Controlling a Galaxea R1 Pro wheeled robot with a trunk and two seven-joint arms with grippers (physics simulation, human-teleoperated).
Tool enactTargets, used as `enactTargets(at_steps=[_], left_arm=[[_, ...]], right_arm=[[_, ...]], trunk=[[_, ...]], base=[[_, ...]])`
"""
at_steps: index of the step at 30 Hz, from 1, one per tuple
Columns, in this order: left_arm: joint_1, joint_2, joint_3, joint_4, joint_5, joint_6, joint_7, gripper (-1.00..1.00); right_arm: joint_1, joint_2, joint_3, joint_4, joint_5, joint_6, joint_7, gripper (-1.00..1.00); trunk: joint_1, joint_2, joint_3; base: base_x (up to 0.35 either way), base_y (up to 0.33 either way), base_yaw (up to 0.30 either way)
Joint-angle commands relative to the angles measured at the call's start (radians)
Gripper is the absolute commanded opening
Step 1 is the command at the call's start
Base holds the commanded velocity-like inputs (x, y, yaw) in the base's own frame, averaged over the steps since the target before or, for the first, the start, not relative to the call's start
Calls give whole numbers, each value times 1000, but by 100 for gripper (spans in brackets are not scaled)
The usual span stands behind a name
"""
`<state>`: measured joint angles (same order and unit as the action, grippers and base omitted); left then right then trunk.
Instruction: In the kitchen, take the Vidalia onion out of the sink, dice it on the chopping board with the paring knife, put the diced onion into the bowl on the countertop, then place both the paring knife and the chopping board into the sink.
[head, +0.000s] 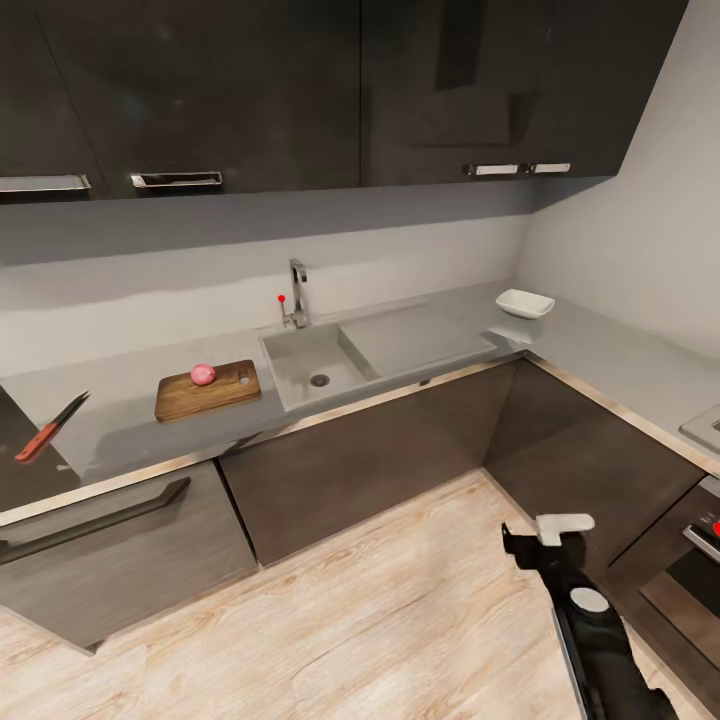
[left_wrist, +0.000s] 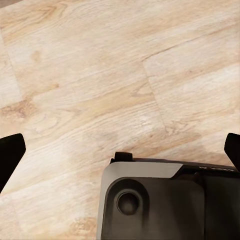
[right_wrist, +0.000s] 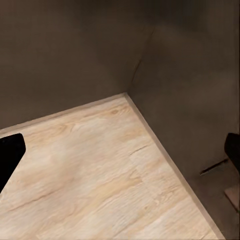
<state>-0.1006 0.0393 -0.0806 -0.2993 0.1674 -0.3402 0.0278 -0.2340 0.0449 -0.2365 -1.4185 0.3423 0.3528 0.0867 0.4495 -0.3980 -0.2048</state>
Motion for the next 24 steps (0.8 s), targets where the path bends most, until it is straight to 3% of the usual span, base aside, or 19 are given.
enactTargets(at_steps=[1, 4, 8, 10, 12, 13, 14, 15, 18, 21, 24], left_arm=[[-1, 1, -8, 1, 9, -3, 3, 100], [-1, 1, -8, 3, 9, -3, 3, 100], [-1, 1, -9, 3, 9, -3, 3, 100], [-1, 1, -9, 3, 9, -3, 3, 100], [-1, 1, -9, 4, 9, -3, 3, 100], [-1, 1, -9, 4, 9, -3, 3, 100], [-1, 1, -9, 4, 9, -3, 3, 100], [-1, 1, -9, 4, 9, -3, 3, 100], [-1, 1, -9, 4, 9, -3, 3, 100], [-1, 1, -9, 3, 9, -3, 3, 100], [-1, 1, -9, 3, 9, -3, 3, 100]], right_arm=[[-21, 1, 4, -11, 11, 25, 6, 100], [-170, 0, 27, -34, 12, 184, -30, 100], [-330, -1, 32, -33, 12, 307, -73, 100], [-449, -3, 33, -15, 12, 380, -98, 100], [-636, -8, 33, 84, 12, 466, -120, 100], [-677, -12, 33, 118, 13, 477, -123, 100], [-804, -31, 32, 251, 14, 498, -129, 100], [-846, -41, 32, 305, 14, 501, -130, 100], [-1067, -111, 29, 612, 11, 499, -133, 100], [-1161, -129, 28, 715, 8, 427, -126, 100], [-1183, -118, 28, 747, 9, 391, -122, 100]], trunk=[[0, -2, -2], [0, -2, -2], [0, -2, -2], [0, -2, -2], [0, -2, -2], [0, -2, -2], [0, -2, -2], [0, -2, -2], [0, -2, -2], [0, -2, -2], [0, -2, -2]], base=[[0, 0, 0], [0, 0, 0], [0, 0, 0], [0, 0, 0], [0, 0, 0], [0, 0, 0], [0, 0, 0], [0, 0, 0], [0, 0, 0], [0, 0, 0], [0, 0, 0]])
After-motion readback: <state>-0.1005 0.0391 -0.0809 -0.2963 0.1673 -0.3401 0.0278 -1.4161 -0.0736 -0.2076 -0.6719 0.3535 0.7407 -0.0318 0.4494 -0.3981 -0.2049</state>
